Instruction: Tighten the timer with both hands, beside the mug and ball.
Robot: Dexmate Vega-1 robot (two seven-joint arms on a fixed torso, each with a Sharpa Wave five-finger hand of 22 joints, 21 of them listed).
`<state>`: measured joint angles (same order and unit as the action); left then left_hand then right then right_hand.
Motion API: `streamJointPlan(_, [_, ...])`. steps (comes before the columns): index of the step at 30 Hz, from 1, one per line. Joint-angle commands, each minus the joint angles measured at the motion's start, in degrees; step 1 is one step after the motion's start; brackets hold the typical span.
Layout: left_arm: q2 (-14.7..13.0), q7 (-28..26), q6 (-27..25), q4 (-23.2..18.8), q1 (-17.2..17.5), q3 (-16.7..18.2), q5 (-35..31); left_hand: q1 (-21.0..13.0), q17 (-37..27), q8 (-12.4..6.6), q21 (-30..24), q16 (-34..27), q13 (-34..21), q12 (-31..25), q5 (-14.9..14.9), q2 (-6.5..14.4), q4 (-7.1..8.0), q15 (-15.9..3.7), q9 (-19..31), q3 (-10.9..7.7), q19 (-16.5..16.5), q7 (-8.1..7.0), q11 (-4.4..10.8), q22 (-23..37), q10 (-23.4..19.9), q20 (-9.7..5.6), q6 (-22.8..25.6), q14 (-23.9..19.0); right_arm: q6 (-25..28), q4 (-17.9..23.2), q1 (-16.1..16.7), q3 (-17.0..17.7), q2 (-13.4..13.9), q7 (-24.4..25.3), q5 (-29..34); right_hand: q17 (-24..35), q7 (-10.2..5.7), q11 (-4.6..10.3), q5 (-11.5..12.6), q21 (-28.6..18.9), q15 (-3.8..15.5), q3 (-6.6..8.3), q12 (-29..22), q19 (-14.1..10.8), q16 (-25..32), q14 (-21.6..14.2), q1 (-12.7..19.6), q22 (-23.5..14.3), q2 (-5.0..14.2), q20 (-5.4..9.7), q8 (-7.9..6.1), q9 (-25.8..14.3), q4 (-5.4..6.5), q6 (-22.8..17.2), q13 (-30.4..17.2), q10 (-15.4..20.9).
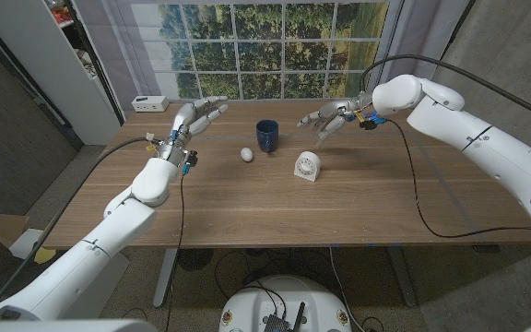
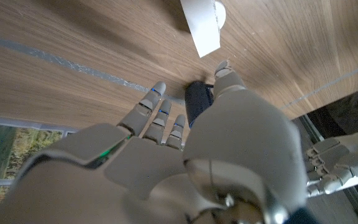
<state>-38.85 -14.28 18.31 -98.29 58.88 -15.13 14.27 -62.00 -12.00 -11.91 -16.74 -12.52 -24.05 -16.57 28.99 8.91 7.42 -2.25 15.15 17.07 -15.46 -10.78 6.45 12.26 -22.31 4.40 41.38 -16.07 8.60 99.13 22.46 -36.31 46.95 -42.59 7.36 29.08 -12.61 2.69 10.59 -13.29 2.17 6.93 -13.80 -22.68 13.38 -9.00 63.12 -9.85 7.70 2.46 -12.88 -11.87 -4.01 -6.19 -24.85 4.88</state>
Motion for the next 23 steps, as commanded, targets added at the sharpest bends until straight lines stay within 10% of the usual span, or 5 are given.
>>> streamJointPlan(1, [0.7, -0.3, 0.6, 0.9, -0.6, -0.1, 0.1, -0.2, 0.0, 0.98, -0.3, 0.2, -0.2, -0.2, -0.2, 0.5, 0.24, -4.3, 0.1, 0.5, -0.3, -0.15, -0.32, 0.1, -0.4, 0.1, -2.2, 0.1, -1.4, -2.4, 7.4, 9.1, 0.0, 13.3, -19.0, -1.2, -0.12, -0.02, 0.0, -0.1, 6.48, -0.88, -0.5, -1.3, 0.7, -2.2, -2.9, 0.0, 0.21, 1.92, -0.47, 0.0, 1.19, -1.9, 0.6, 2.1])
streamJointPlan(13, [1.8, -0.9, 1.3, 1.9, -1.2, -0.5, 0.0, 1.0, 0.0, 2.01, -0.6, 0.1, -0.1, 0.0, -0.6, 0.5, 1.1, -5.96, -0.6, 0.87, -0.7, -1.67, -0.72, 0.1, -0.6, -0.24, -8.4, -0.5, -8.6, -5.3, 13.7, 13.4, -1.6, 24.3, -28.7, -5.7, -0.06, 2.36, 0.3, 0.3, 8.07, -0.91, -1.3, -4.5, 0.3, -7.6, -5.3, 0.1, -0.18, 2.77, -1.5, 0.1, 1.02, -8.8, 2.5, 8.7])
streamJointPlan(23, [3.0, -1.1, 2.5, 3.2, -2.4, -1.1, -0.1, 1.3, 0.1, 1.68, -0.6, 0.2, -0.1, 0.2, -0.7, 0.5, 1.23, -5.8, -0.8, 0.92, -0.8, -1.87, -1.07, 0.1, -0.4, -0.29, -8.6, -0.5, -12.2, -6.4, 17.7, 15.9, -3.2, 31.3, -33.7, -6.7, -0.2, 1.24, 0.4, 0.6, 7.67, -0.71, -1.2, -5.0, 0.0, -8.4, -6.0, 0.1, 0.29, 2.85, -1.8, 0.0, 1.13, -10.6, 3.1, 9.7])
